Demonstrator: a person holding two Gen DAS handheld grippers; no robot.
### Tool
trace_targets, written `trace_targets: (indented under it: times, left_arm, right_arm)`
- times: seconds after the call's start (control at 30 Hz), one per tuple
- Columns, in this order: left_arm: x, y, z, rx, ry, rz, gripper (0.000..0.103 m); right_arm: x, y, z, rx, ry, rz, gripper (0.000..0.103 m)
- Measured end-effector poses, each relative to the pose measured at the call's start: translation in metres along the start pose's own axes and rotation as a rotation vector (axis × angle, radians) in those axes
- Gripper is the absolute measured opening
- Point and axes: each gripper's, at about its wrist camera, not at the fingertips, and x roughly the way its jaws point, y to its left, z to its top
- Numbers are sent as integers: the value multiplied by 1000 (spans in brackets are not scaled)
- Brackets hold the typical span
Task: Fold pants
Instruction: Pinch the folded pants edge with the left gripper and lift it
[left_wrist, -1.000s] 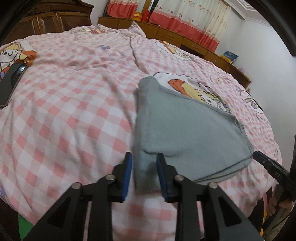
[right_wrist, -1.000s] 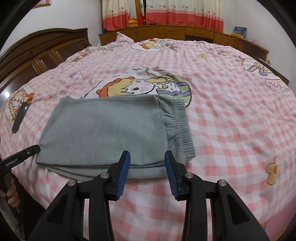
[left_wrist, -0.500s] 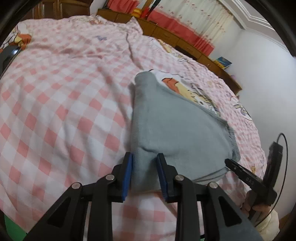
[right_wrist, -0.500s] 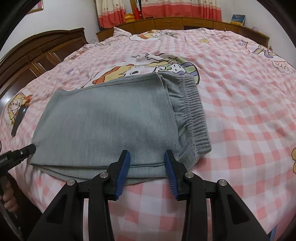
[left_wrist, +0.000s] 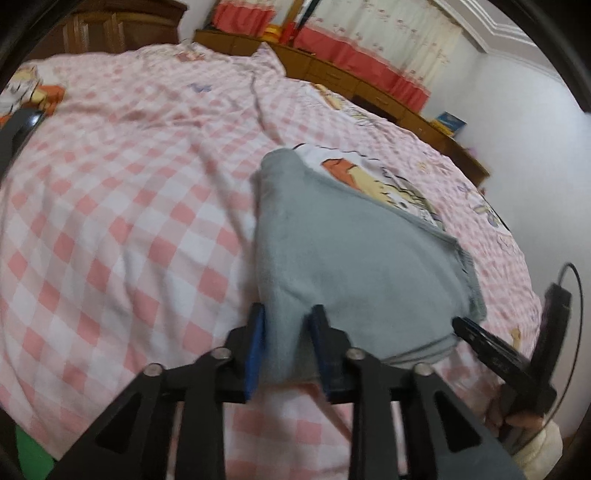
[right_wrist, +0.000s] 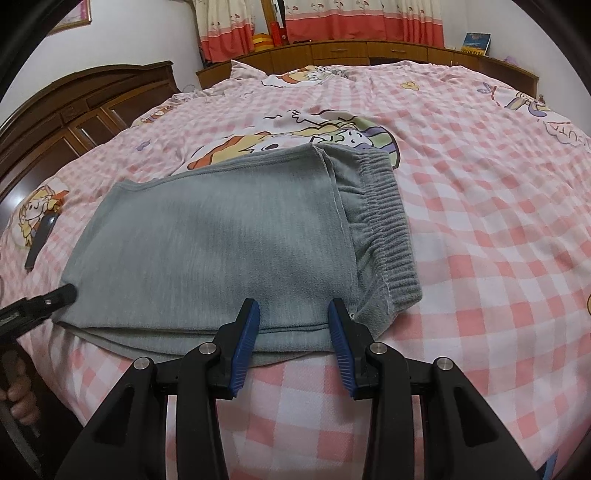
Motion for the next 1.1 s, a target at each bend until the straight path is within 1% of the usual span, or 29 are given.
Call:
trace_targets:
  times: [0.1,0.13,0.23,0.3,0.33,0.37,0.4,0.47,0.53,0.57,0.6,0.67,0.73,0.83,0.9,0.97,1.1]
  left_arm:
    - [15,5,5,-20,28,-54,33]
    - [17,4,7,-21,25,-56,33]
    - [21,1,13,-25,10,-63,39]
    - [22,-2,13,-16,9,-47,39]
    - [20,-4,12,-8,12,-37,34]
    - [15,-7,12,-2,11,-32,20]
    - [6,-14,13,17,-4,-57,16]
    - [-8,-26,16,69,-30,-80,16]
    - [-14,-38,18,123,-50,-84,17]
    - [-13,-41,18,131,-52,-80,20]
    - [-9,-42,17,135,-48,-56,23]
    - [3,-39,13,124,-21,-5,25]
    - [13,-33,9,102,14,13,25]
    - [17,-24,5,50,22,-7,28]
    - [19,-20,7,29,26,-26,34]
    - [22,-20,7,20,25,-38,37]
    - [29,-21,13,11,9,-54,47]
  right_arm:
    - [0,-1,-1,5,-4,7,39]
    - [0,-1,-1,9,-7,9,39]
    - [0,-2,-2,14,-13,14,39]
    - [0,-2,-2,8,-13,15,39]
    - [0,-2,-2,6,-14,14,39]
    - [1,-1,-2,0,-13,9,39]
    - [1,0,-2,-5,-12,5,39]
    - [1,2,-1,-16,-10,-5,39]
    - [0,2,1,-16,-2,-7,39]
    - [-1,2,2,-14,5,-5,40]
    - [-3,1,4,-8,13,-3,40]
    - [-9,0,9,22,33,-3,40]
    - [-15,1,14,45,49,-13,40]
    - [-21,10,20,34,45,-5,40]
    - [-25,19,22,7,24,2,40]
    - [-23,27,23,-31,19,5,40]
    - [2,29,18,-35,80,1,39]
